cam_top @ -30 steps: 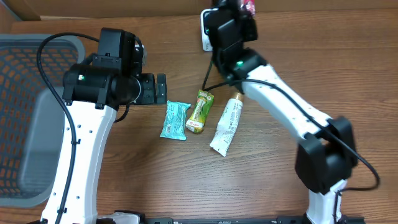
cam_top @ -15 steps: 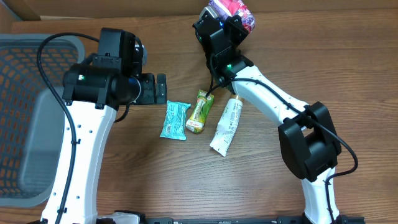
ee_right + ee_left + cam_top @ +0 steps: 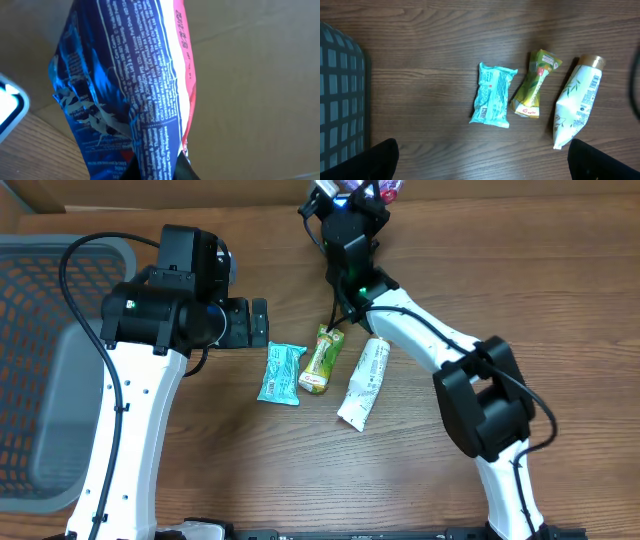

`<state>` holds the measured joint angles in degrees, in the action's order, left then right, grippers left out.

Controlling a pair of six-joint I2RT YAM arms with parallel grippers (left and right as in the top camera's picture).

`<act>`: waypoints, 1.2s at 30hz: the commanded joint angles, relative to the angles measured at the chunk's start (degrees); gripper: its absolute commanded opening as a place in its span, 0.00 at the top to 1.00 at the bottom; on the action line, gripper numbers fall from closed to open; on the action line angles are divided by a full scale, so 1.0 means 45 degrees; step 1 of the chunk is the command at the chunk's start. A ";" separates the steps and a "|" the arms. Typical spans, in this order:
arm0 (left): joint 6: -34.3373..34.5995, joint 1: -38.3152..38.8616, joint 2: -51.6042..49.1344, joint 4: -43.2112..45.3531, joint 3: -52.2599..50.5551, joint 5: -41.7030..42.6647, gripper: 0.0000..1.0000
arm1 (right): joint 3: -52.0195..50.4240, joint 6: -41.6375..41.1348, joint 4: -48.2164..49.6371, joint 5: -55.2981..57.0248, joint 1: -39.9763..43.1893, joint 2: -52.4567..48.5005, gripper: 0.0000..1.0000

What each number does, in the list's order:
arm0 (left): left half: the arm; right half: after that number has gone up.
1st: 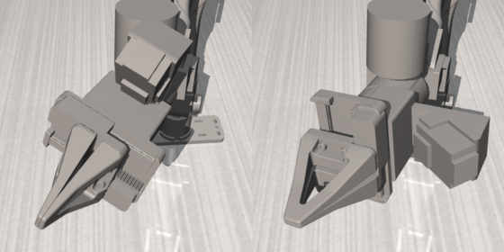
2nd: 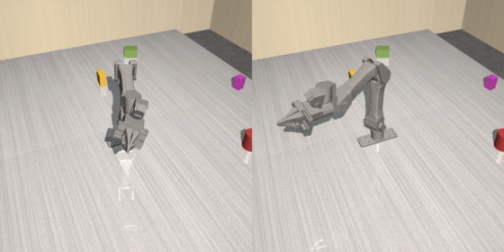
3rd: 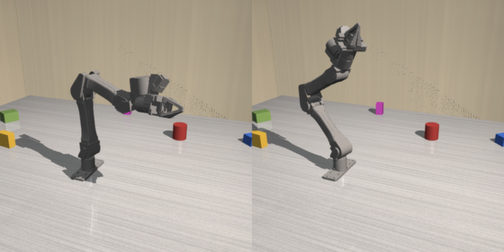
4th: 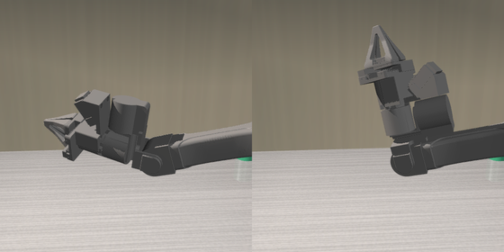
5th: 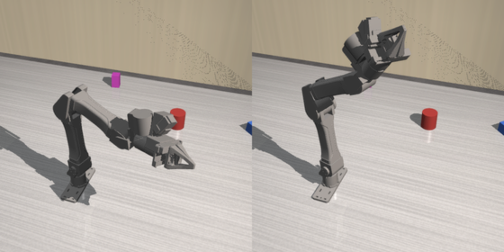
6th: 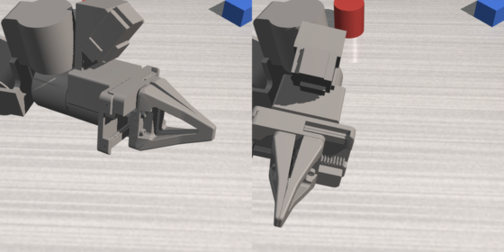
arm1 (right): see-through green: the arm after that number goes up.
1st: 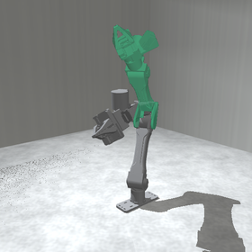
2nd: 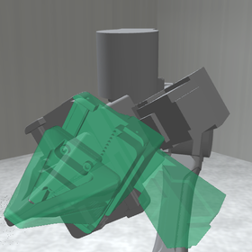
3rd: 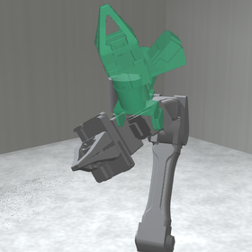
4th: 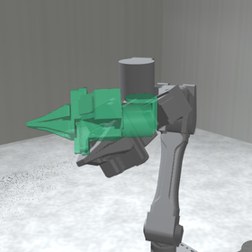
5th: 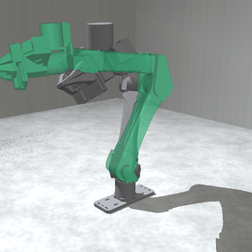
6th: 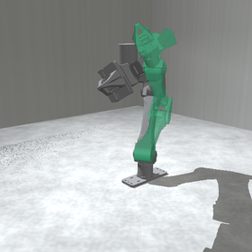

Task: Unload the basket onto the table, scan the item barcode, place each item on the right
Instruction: 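Hold the purple snack pack in front of the scanner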

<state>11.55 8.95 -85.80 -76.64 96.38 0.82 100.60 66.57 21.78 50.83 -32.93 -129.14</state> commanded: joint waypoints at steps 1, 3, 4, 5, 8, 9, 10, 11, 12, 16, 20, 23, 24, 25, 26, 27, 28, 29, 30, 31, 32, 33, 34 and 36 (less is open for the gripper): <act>-0.0189 0.0015 -0.0097 0.0044 0.0034 0.0053 0.01 | 0.0282 0.1603 0.0583 -0.0112 0.0092 -0.0801 0.96; -0.0189 0.0015 -0.0097 0.0044 0.0034 0.0053 0.00 | 0.0282 0.1598 0.0588 -0.0131 0.0092 -0.0962 0.96; -0.0189 0.0015 -0.0097 0.0044 0.0034 0.0053 0.00 | 0.0282 0.1603 0.0690 -0.0121 0.0092 -0.0991 0.96; -0.0189 0.0015 -0.0097 0.0044 0.0034 0.0053 0.01 | 0.0277 0.1598 0.0782 -0.0117 0.0092 -0.1025 0.96; -0.0189 0.0015 -0.0097 0.0044 0.0034 0.0053 0.00 | 0.0282 0.1603 0.0923 -0.0078 0.0087 -0.1030 0.96; -0.0189 0.0015 -0.0097 0.0044 0.0034 0.0053 0.00 | 0.0277 0.1613 0.1098 -0.0010 0.0049 -0.1030 0.96; -0.0189 0.0015 -0.0097 0.0044 0.0034 0.0058 0.01 | 0.0277 0.1608 0.1321 0.0039 0.0019 -0.1030 0.96; -0.0189 0.0015 -0.0097 0.0044 0.0034 0.0053 0.01 | 0.0277 0.1608 0.1511 0.0068 0.0005 -0.1030 0.96; -0.0189 0.0015 -0.0097 0.0044 0.0034 0.0053 0.00 | 0.0277 0.1608 0.1685 0.0053 -0.0010 -0.1030 0.96; -0.0189 0.0015 -0.0097 0.0044 0.0034 0.0053 0.00 | 0.0272 0.1603 0.1768 -0.0316 -0.0015 -0.1039 0.96; -0.0189 0.0015 -0.0097 0.0044 0.0034 0.0053 0.00 | 0.0219 0.1603 0.1768 -0.0442 0.0019 -0.1112 0.96; -0.0189 0.0015 -0.0097 0.0044 0.0034 0.0053 0.00 | 0.0219 0.1603 0.1763 -0.0350 0.0019 -0.1195 0.96; -0.0189 0.0015 -0.0097 0.0044 0.0034 0.0053 0.00 | 0.0219 0.1598 0.1753 -0.0316 0.0024 -0.1224 0.96; -0.0189 0.0015 -0.0097 0.0044 0.0034 0.0053 0.00 | 0.0219 0.1598 0.1734 -0.0306 0.0024 -0.1243 0.96; -0.0189 0.0015 -0.0097 0.0044 0.0034 0.0053 0.01 | 0.0219 0.1598 0.1695 -0.0316 0.0024 -0.1248 0.96; -0.0189 0.0015 -0.0097 0.0044 0.0034 0.0053 0.00 | 0.0219 0.1603 0.1695 -0.0321 0.0024 -0.1253 0.96; -0.0189 0.0015 -0.0097 0.0044 0.0034 0.0053 0.00 | 0.0219 0.1603 0.1700 -0.0325 0.0019 -0.1253 0.96; -0.0189 0.0015 -0.0097 0.0044 0.0034 0.0053 0.00 | 0.0219 0.1608 0.1715 -0.0321 0.0019 -0.1253 0.96; -0.0189 0.0015 -0.0097 0.0044 0.0034 0.0053 0.00 | 0.0219 0.1608 0.1715 -0.0316 0.0019 -0.1253 0.96; -0.0189 0.0015 -0.0097 0.0044 0.0034 0.0053 0.00 | 0.0219 0.1613 0.1715 -0.0316 0.0019 -0.1253 0.96; -0.0189 0.0015 -0.0097 0.0044 0.0034 0.0053 0.01 | 0.0219 0.1656 0.1715 -0.0316 0.0019 -0.1253 0.96; -0.0189 0.0015 -0.0097 0.0044 0.0034 0.0053 0.00 | 0.0219 0.1661 0.1715 -0.0311 0.0019 -0.1253 0.96; -0.0189 0.0015 -0.0097 0.0044 0.0034 0.0053 0.00 | 0.0219 0.1661 0.1715 -0.0296 0.0019 -0.1253 0.96; -0.0189 0.0015 -0.0097 0.0044 0.0034 0.0053 0.00 | 0.0219 0.1666 0.1753 -0.0185 0.0019 -0.1248 0.96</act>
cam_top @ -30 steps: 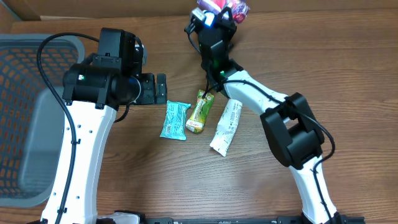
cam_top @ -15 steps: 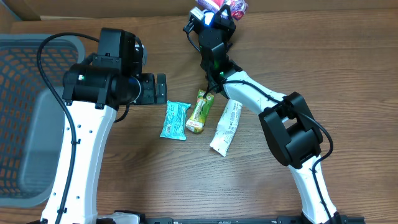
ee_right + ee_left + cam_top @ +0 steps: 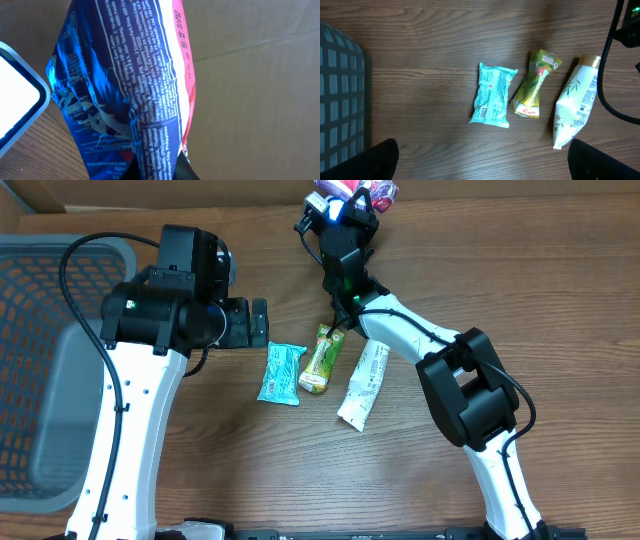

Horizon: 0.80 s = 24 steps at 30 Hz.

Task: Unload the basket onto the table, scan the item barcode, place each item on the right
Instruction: 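Hold the purple snack pack in front of the scanner, then move the purple snack pack to the table right edge, release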

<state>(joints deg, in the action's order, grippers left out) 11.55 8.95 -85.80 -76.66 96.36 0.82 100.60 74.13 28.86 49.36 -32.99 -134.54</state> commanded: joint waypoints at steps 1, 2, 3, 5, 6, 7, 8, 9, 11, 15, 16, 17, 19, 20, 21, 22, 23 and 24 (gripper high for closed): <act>-0.0189 0.0015 -0.0097 0.0049 0.0039 0.0053 0.00 | 0.0219 -0.0024 0.0233 0.0204 0.0019 -0.0049 0.96; -0.0189 0.0015 -0.0097 0.0049 0.0039 0.0058 0.01 | 0.0219 -0.0019 0.0243 0.0267 0.0005 -0.0029 0.96; -0.0189 0.0015 -0.0097 0.0049 0.0039 0.0053 0.00 | 0.0219 -0.0039 0.0233 0.0379 -0.0019 0.0044 0.96; -0.0189 0.0015 -0.0097 0.0049 0.0039 0.0053 0.00 | 0.0219 -0.0306 0.0194 0.0563 -0.0078 0.0296 0.96; -0.0189 0.0015 -0.0097 0.0049 0.0039 0.0053 0.00 | 0.0219 -0.0559 0.0039 0.0646 -0.0121 0.0554 0.96; -0.0189 0.0015 -0.0097 0.0049 0.0039 0.0053 0.01 | 0.0219 -0.0855 -0.0219 0.0685 -0.0160 0.0831 0.96; -0.0189 0.0015 -0.0097 0.0049 0.0039 0.0053 0.00 | 0.0219 -0.1205 -0.0661 0.0680 -0.0189 0.1166 0.96; -0.0189 0.0015 -0.0097 0.0049 0.0039 0.0053 0.01 | 0.0219 -0.1588 -0.1384 0.0617 -0.0233 0.1622 0.96; -0.0189 0.0015 -0.0097 0.0049 0.0039 0.0053 0.00 | 0.0219 -0.2132 -0.3016 0.0330 -0.0296 0.2453 0.96; -0.0189 0.0015 -0.0097 0.0049 0.0039 0.0053 0.00 | 0.0223 -0.4269 -0.6591 -0.0389 -0.0413 0.4216 0.96; -0.0189 0.0015 -0.0097 0.0049 0.0039 0.0053 0.00 | 0.0223 -0.4911 -0.7412 -0.0665 -0.0437 0.4600 0.96; -0.0189 0.0015 -0.0097 0.0049 0.0039 0.0053 0.01 | 0.0223 -0.5576 -0.8286 -0.1054 -0.0442 0.4964 0.96; -0.0189 0.0015 -0.0097 0.0049 0.0039 0.0053 0.01 | 0.0223 -0.7198 -1.0205 -0.2200 -0.0442 0.5775 0.96; -0.0189 0.0015 -0.0097 0.0049 0.0039 0.0053 0.01 | 0.0223 -0.8072 -1.1084 -0.2880 -0.0442 0.6139 0.96; -0.0189 0.0015 -0.0097 0.0049 0.0039 0.0053 0.00 | 0.0223 -0.9005 -1.1944 -0.3653 -0.0389 0.6489 0.96; -0.0189 0.0015 -0.0097 0.0049 0.0039 0.0053 0.00 | 0.0223 -1.0219 -1.2944 -0.4648 -0.0282 0.6878 0.96; -0.0189 0.0015 -0.0097 0.0049 0.0039 0.0053 0.00 | 0.0223 -1.1361 -1.3750 -0.5586 -0.0146 0.7198 0.96; -0.0189 0.0015 -0.0097 0.0049 0.0039 0.0053 0.00 | 0.0223 -1.2662 -1.4664 -0.6824 0.0063 0.7519 0.96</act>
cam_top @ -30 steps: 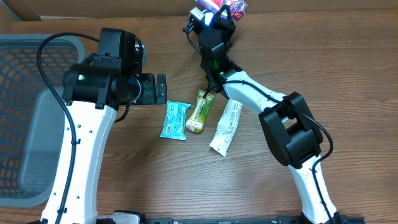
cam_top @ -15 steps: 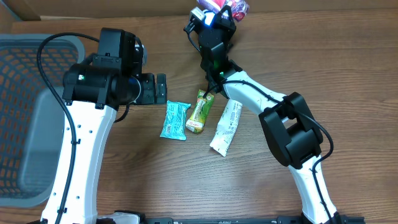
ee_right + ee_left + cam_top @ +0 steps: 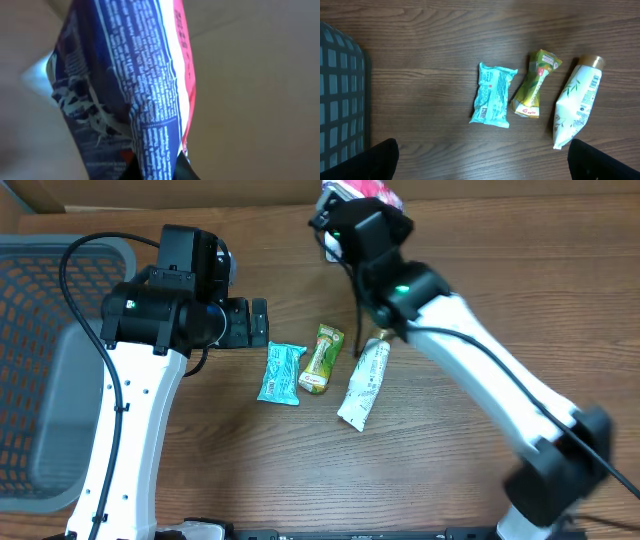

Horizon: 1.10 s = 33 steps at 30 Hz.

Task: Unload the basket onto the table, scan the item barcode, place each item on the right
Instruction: 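Move the purple snack pack to the table right edge, release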

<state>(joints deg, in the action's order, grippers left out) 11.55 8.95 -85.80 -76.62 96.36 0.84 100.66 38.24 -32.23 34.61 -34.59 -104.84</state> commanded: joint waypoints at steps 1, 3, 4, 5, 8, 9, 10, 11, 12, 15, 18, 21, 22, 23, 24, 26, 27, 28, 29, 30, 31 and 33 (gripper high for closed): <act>-0.0189 0.0015 -0.0097 0.0039 0.0039 0.0049 0.00 | 0.0209 -0.5795 -0.1831 -0.4658 0.0641 0.1146 0.96; -0.0189 0.0015 -0.0097 0.0039 0.0039 0.0049 0.00 | 0.0209 -0.7966 -0.3196 -0.6912 0.1248 0.1443 0.96; -0.0189 0.0015 -0.0097 0.0039 0.0039 0.0049 0.00 | 0.0209 -0.8835 -0.3954 -0.8019 0.1671 0.1481 0.96; -0.0189 0.0015 -0.0097 0.0039 0.0039 0.0049 0.00 | 0.0209 -0.9330 -0.4614 -0.8845 0.2050 0.1481 0.96; -0.0189 0.0015 -0.0097 0.0039 0.0039 0.0049 0.00 | -0.0102 -0.9889 -0.6271 -1.0768 0.3366 0.1341 0.96; -0.0189 0.0015 -0.0097 0.0039 0.0039 0.0049 0.00 | -0.0379 -0.9889 -0.6596 -1.1234 0.3886 0.1307 0.96; -0.0189 0.0015 -0.0097 0.0039 0.0039 0.0049 0.01 | -0.0661 -0.9894 -0.6717 -1.1536 0.4337 0.1292 0.96; -0.0189 0.0015 -0.0097 0.0039 0.0039 0.0049 0.01 | -0.0986 -0.9894 -0.6742 -1.1778 0.4794 0.1277 0.96; -0.0189 0.0015 -0.0097 0.0039 0.0039 0.0049 0.00 | -0.1365 -0.9957 -0.6669 -1.1978 0.5246 0.1277 0.96; -0.0189 0.0015 -0.0097 0.0039 0.0039 0.0049 0.00 | -0.2579 -1.0875 -0.6387 -1.2050 0.6645 0.1268 0.96; -0.0189 0.0015 -0.0097 0.0039 0.0039 0.0049 0.00 | -0.3934 -1.1696 -0.5785 -1.2094 0.7868 0.1268 0.96; -0.0189 0.0015 -0.0097 0.0039 0.0039 0.0049 0.00 | -0.5348 -1.2279 -0.4915 -1.2094 0.8854 0.1268 0.96; -0.0189 0.0015 -0.0097 0.0039 0.0039 0.0049 0.01 | -0.5707 -1.2279 -0.4619 -1.2084 0.9141 0.1268 0.96; -0.0189 0.0015 -0.0097 0.0039 0.0039 0.0049 0.00 | -0.6062 -1.2352 -0.4323 -1.2084 0.9442 0.1268 0.96; -0.0189 0.0015 -0.0097 0.0039 0.0039 0.0049 0.00 | -0.6411 -1.2672 -0.4022 -1.2075 0.9826 0.1268 0.96; -0.0189 0.0015 -0.0097 0.0039 0.0039 0.0049 0.00 | -0.6892 -1.3342 -0.3483 -1.2084 1.0559 0.1268 0.96; -0.0189 0.0015 -0.0097 0.0039 0.0039 0.0049 0.01 | -0.7121 -1.3736 -0.3167 -1.2094 1.1006 0.1268 0.96; -0.0189 0.0015 -0.0097 0.0039 0.0039 0.0049 0.00 | -0.7257 -1.4129 -0.2948 -1.2094 1.1400 0.1268 0.96; -0.0189 0.0015 -0.0097 0.0039 0.0039 0.0049 0.00 | -0.7354 -1.4518 -0.2769 -1.2084 1.1783 0.1268 0.96; -0.0189 0.0015 -0.0097 0.0039 0.0039 0.0049 0.01 | -0.7417 -1.4936 -0.2594 -1.2036 1.2152 0.1268 0.96; -0.0189 0.0015 -0.0097 0.0039 0.0039 0.0049 0.01 | -0.7456 -1.5470 -0.2380 -1.1997 1.2560 0.1268 0.96; -0.0189 0.0015 -0.0097 0.0039 0.0039 0.0049 0.00 | -0.7465 -1.7034 -0.2171 -1.1497 1.3255 0.1268 0.96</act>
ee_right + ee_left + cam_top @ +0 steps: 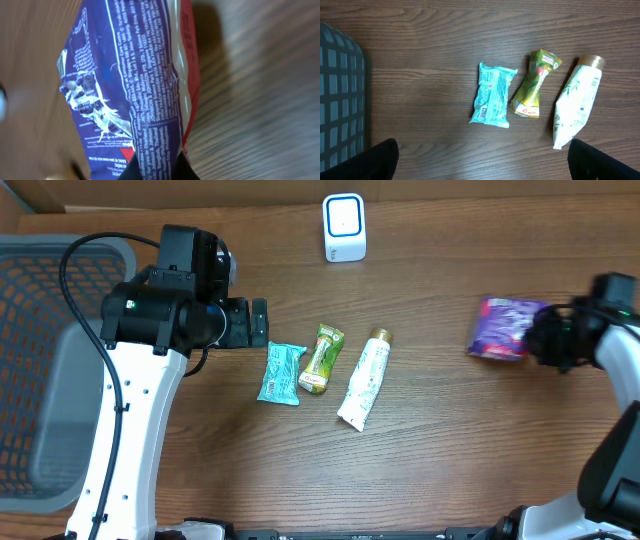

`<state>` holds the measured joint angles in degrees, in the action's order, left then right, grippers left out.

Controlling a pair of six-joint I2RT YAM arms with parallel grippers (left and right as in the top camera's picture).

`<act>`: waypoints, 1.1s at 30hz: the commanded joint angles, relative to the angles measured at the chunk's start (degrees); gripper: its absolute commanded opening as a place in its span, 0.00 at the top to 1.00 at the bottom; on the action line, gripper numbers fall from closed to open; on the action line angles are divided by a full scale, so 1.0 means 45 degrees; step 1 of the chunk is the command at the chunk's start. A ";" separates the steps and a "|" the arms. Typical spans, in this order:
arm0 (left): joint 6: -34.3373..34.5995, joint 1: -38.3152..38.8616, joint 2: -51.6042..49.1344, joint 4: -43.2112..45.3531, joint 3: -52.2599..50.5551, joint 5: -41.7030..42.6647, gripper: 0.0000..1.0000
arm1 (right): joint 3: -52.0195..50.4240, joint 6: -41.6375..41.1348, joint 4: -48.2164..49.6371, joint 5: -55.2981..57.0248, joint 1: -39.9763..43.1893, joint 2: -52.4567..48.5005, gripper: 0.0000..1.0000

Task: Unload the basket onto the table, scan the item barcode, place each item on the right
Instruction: 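Move the purple snack pack to the table right edge, release, then move the right gripper to the white tube and grasp it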

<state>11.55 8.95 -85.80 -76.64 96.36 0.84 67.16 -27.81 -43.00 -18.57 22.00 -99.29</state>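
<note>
A purple and red snack packet (505, 340) hangs over the right part of the table, with my right gripper (545, 340) shut on its end. The right wrist view fills with that packet (130, 90), small white print facing the camera, pinched between the dark fingertips (182, 170). The white barcode scanner (344, 227) stands at the back middle, far from the packet. My left gripper (482, 160) hovers open above the table's middle, holding nothing. Below it lie a teal packet (492, 94), a green packet (535, 85) and a white tube (575, 107).
A grey mesh basket (45, 370) sits at the far left, its corner (342, 90) in the left wrist view. The teal packet (281, 373), green packet (321, 359) and white tube (364, 379) lie in a row mid-table. A cardboard wall runs along the back edge.
My right arm has moved from the scanner at the back middle to the table's right side, still holding the purple packet. The scanner now stands uncovered. The left arm is unchanged.
My right gripper held the purple packet up at the scanner at the back of the table through all three earlier moments, shifting slightly. Now the packet is held far to the right, low over the wood. The left gripper stayed open above the three lying items throughout.
</note>
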 commanded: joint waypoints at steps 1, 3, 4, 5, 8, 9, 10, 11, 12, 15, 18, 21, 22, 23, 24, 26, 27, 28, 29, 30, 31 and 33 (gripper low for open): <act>-0.0189 0.0015 -0.0097 0.0044 0.0039 0.0049 0.00 | -0.0019 -0.3186 0.0257 0.0709 0.0952 0.0034 0.96; -0.0189 0.0015 -0.0097 0.0044 0.0039 0.0049 0.00 | -0.0019 -0.4745 0.0238 0.1520 0.1418 0.0034 0.96; -0.0189 0.0015 -0.0097 0.0044 0.0039 0.0049 0.01 | -0.0024 -0.5377 0.0180 0.1836 0.1554 0.0034 0.96; -0.0189 0.0015 -0.0097 0.0044 0.0039 0.0049 0.00 | -0.0034 -0.5916 0.0092 0.2021 0.1642 0.0034 0.96; -0.0189 0.0015 -0.0097 0.0044 0.0039 0.0049 0.00 | -0.0102 -0.6348 0.0019 0.2127 0.1695 0.0034 0.96; -0.0189 0.0015 -0.0097 0.0044 0.0039 0.0049 0.01 | -0.0126 -0.6348 0.0000 0.2132 0.1647 0.0034 0.96; -0.0189 0.0015 -0.0097 0.0044 0.0039 0.0049 0.01 | -0.0170 -0.6348 0.0010 0.2137 0.1593 0.0034 0.96; -0.0189 0.0015 -0.0097 0.0044 0.0039 0.0049 0.00 | -0.0209 -0.6353 0.0010 0.2176 0.1535 0.0034 0.95; -0.0189 0.0015 -0.0097 0.0044 0.0039 0.0049 0.01 | -0.0248 -0.6358 0.0015 0.2229 0.1496 0.0034 0.92; -0.0189 0.0015 -0.0097 0.0044 0.0039 0.0049 0.00 | -0.0248 -0.6246 0.0029 0.2312 0.1472 0.0039 0.37; -0.0189 0.0015 -0.0097 0.0044 0.0039 0.0049 0.01 | -0.0126 -0.5693 -0.0073 0.2312 0.1569 0.0039 0.00; -0.0189 0.0015 -0.0097 0.0044 0.0039 0.0049 0.01 | 0.0427 -0.5421 -0.1112 0.2317 0.1690 0.0121 0.00; -0.0189 0.0015 -0.0097 0.0044 0.0039 0.0049 0.01 | 0.0729 -0.5309 -0.1613 0.2317 0.1700 0.0189 0.00; -0.0189 0.0015 -0.0097 0.0044 0.0039 0.0049 0.00 | 0.1025 -0.4969 -0.2035 0.2322 0.1700 0.0272 0.00; -0.0189 0.0015 -0.0097 0.0044 0.0039 0.0049 0.00 | 0.1341 -0.4503 -0.2399 0.2317 0.1700 0.0374 0.00; -0.0189 0.0015 -0.0097 0.0044 0.0039 0.0049 0.00 | 0.2035 -0.3104 -0.3045 0.2220 0.1569 0.0651 0.00; -0.0189 0.0015 -0.0097 0.0044 0.0039 0.0049 0.00 | 0.2351 -0.2210 -0.3245 0.2030 0.1447 0.0792 0.00; -0.0189 0.0015 -0.0097 0.0044 0.0039 0.0049 0.00 | 0.2720 -0.1263 -0.3541 0.1778 0.1282 0.0942 0.00; -0.0189 0.0015 -0.0097 0.0044 0.0039 0.0049 0.00 | 0.3045 -0.0597 -0.3852 0.1608 0.1122 0.1059 0.00; -0.0189 0.0015 -0.0097 0.0044 0.0039 0.0049 0.01 | 0.3410 0.0097 -0.4201 0.1360 0.0937 0.1161 0.00; -0.0189 0.0015 -0.0097 0.0044 0.0039 0.0049 0.00 | 0.3682 0.0588 -0.4464 0.1035 0.0758 0.1214 0.00; -0.0189 0.0015 -0.0097 0.0044 0.0039 0.0049 0.00 | 0.4002 0.1307 -0.4794 -0.0180 0.0316 0.1253 0.00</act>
<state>11.55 8.95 -85.80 -76.64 96.36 0.82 82.41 -32.27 -63.77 -12.58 25.89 -95.90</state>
